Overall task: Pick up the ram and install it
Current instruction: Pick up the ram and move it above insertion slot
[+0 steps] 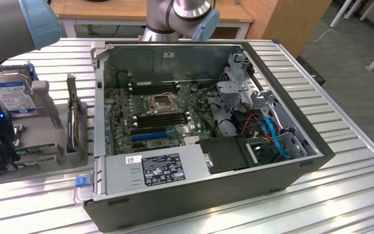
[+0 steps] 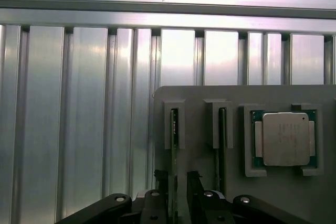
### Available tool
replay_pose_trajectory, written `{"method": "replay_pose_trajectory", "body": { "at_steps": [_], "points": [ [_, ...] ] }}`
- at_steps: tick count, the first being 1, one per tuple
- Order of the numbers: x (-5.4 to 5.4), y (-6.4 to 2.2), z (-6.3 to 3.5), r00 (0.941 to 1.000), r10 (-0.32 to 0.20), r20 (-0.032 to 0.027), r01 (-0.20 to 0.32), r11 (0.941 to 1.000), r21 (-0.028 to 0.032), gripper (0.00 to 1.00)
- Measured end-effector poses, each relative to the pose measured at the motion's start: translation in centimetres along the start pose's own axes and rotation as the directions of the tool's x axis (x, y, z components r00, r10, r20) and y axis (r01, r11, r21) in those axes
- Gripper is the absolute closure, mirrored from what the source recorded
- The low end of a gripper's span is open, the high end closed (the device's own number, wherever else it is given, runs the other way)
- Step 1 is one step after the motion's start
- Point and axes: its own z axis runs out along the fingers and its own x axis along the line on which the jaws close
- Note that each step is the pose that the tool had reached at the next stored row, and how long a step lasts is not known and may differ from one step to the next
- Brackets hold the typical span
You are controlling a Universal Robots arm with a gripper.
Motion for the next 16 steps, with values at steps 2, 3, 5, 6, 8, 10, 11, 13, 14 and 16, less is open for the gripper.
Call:
{"method": "replay_pose_trajectory", "body": {
  "at_steps": [2,3,5,6,8,10,11,13,14,16],
  "points": [
    [0.0,0.0,0.0,1.0,0.0,0.0,0.0,1.0,0.0001,0.78],
    [0.0,0.0,0.0,1.0,0.0,-0.0003,0.0,1.0,0.0,0.84],
    [0.0,0.0,0.0,1.0,0.0,0.0,0.0,1.0,0.0,0.88],
    [0.0,0.0,0.0,1.0,0.0,-0.0001,0.0,1.0,0.0,0.88],
    [0.0,0.0,0.0,1.0,0.0,-0.0001,0.0,1.0,0.0,0.88],
    [0.0,0.0,0.01,1.0,0.0,0.0,0.0,1.0,0.0,0.88],
    [0.0,0.0,0.0,1.0,0.0,0.0,0.0,1.0,0.0,0.88],
    [0.0,0.0,0.0,1.0,0.0,0.0,0.0,1.0,0.0,0.88],
    [0.0,0.0,0.0,1.0,0.0,0.0,0.0,1.0,0.0,0.88],
    [0.0,0.0,-0.07,1.0,0.0,0.0002,0.0,1.0,0.0003,0.88]
  ]
}}
